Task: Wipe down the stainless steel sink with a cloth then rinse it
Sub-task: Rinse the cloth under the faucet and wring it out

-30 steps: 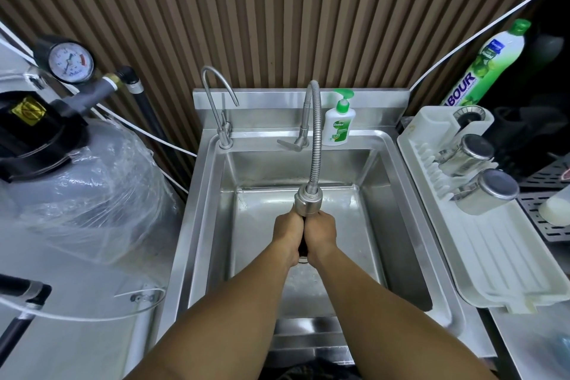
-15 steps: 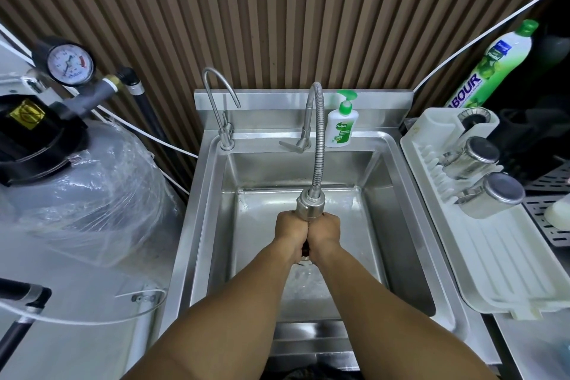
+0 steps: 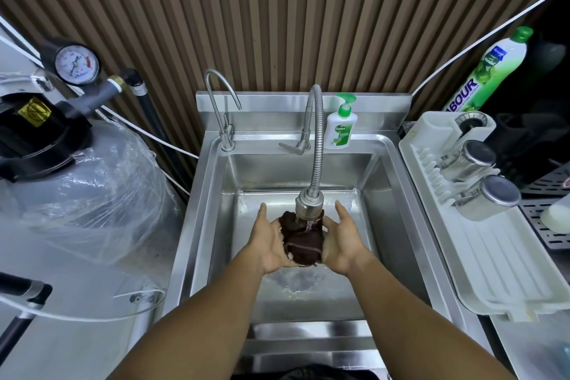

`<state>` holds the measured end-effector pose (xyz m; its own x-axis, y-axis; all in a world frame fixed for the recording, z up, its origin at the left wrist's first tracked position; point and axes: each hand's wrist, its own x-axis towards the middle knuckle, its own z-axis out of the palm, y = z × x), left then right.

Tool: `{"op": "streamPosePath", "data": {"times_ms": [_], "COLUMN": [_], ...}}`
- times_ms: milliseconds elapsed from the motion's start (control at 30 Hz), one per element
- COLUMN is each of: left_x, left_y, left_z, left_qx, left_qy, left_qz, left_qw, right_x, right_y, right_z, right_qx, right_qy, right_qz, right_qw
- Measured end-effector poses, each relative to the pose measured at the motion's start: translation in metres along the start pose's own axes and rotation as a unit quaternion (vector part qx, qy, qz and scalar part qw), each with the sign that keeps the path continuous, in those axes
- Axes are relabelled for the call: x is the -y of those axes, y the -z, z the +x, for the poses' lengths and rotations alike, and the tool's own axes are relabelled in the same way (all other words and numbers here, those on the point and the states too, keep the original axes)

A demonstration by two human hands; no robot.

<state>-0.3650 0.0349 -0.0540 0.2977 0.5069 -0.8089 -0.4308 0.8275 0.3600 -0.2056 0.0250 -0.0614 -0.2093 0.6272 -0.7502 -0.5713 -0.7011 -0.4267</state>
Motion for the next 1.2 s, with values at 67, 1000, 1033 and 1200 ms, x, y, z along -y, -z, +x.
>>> {"op": "streamPosePath", "data": {"times_ms": [67,1000,1033,1200], "left_x": [0.000,0.015,0.014,0.011], "left_y": [0.009,-0.046,-0.045,-0.041], "left_z": [-0.001,0.014,0.015,0.019], "left_qx": [0.008,-0.154,-0.157,-0.149], "left_qy": [-0.001,-0.137,-0.141,-0.142], "left_qz": [-0.014,0.196,0.206,0.225], "left_qw": [1.000,0.959,0.956,0.952], "right_x": [0.000,-0.026,-0.026,-0.024], "right_y": [0.008,-0.046,-0.047,-0.049], "right_z": [-0.003,0.017,0.018,0.023], "right_qx": [0.022,-0.240,-0.246,-0.265], "right_qy": [0.001,0.146,0.147,0.143], "right_qz": [0.029,-0.150,-0.150,-0.150], "right_qw": [0.999,0.948,0.946,0.942]}}
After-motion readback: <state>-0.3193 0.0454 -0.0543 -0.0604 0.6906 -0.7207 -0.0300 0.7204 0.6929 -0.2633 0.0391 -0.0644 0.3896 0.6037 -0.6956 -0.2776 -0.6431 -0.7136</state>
